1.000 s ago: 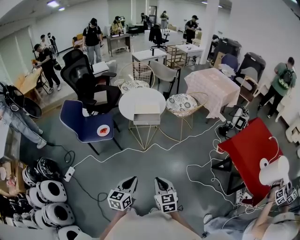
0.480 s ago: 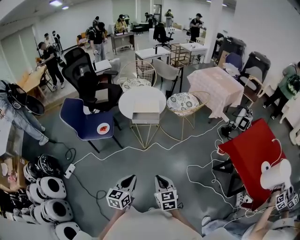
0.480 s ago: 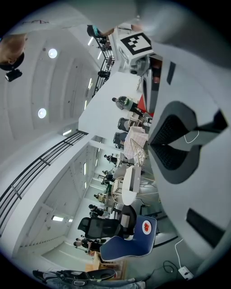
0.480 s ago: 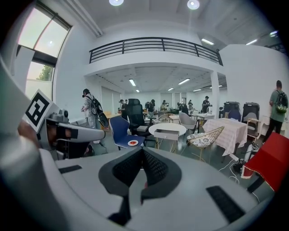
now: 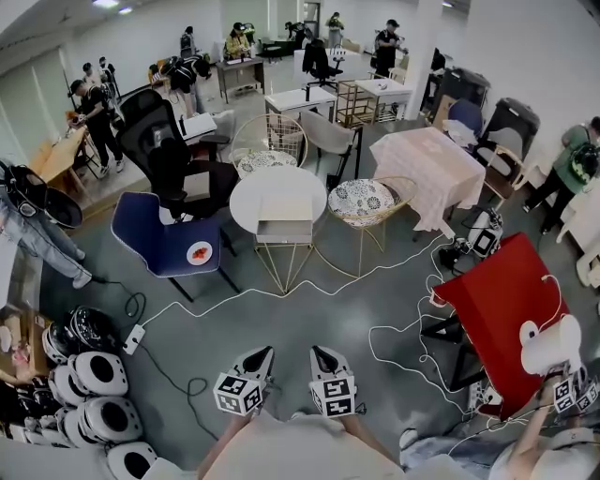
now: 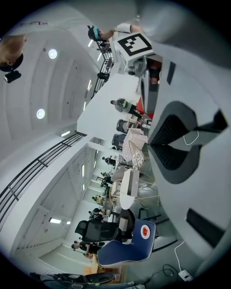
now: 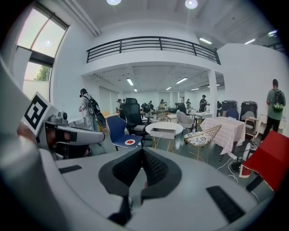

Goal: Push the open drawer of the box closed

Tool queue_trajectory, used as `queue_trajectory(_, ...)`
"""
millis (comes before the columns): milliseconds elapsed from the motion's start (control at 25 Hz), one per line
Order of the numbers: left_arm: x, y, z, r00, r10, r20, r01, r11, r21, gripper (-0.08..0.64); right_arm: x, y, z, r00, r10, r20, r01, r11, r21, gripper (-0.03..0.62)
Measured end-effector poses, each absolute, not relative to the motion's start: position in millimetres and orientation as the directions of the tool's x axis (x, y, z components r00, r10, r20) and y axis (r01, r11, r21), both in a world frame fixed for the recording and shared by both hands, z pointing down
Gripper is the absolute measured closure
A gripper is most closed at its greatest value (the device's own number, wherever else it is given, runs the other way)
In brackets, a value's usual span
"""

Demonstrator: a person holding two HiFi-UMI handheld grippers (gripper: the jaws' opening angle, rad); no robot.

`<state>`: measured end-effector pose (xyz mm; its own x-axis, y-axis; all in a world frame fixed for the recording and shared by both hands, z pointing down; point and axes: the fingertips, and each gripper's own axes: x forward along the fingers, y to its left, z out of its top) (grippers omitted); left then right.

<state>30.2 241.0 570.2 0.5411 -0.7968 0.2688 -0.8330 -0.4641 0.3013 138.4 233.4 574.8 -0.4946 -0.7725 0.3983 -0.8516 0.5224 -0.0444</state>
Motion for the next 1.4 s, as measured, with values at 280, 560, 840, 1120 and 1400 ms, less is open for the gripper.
queue_trajectory(280, 26, 212, 577, 0.553, -0.791, 0.262, -0.823, -0.47, 0.317, 0.548, 132, 210, 584, -0.488, -0.77, 0.41, -0.851, 0.525, -0.026, 0.577)
queue_trajectory(560, 13, 162, 583, 0.572, -0.778, 0.259, -0.809, -0.485, 0.331, 0.548, 119, 162, 588, -0.468, -0.779, 0.417, -0.861, 0.508, -0.016, 0.577)
queue_trajectory(840, -16, 104, 595, 0.583, -0.767, 0.27, -0.802, -0.488, 0.344, 0.548, 83, 109, 599, -0.474, -0.762, 0.44, -0.852, 0.523, -0.011, 0.577)
queue_trajectory(1120, -42, 28, 604, 0.612, -0.743, 0.271, -0.779, -0.508, 0.367, 0.548, 61, 42, 609, -0.436, -0.764, 0.475, -0.87, 0.494, -0.005, 0.577)
queue_trajectory(1400, -65, -43, 608, 0.64, -0.716, 0.278, -0.757, -0.525, 0.39, 0.548, 30, -26, 612, -0.419, -0.755, 0.504, -0.875, 0.485, -0.001, 0.577)
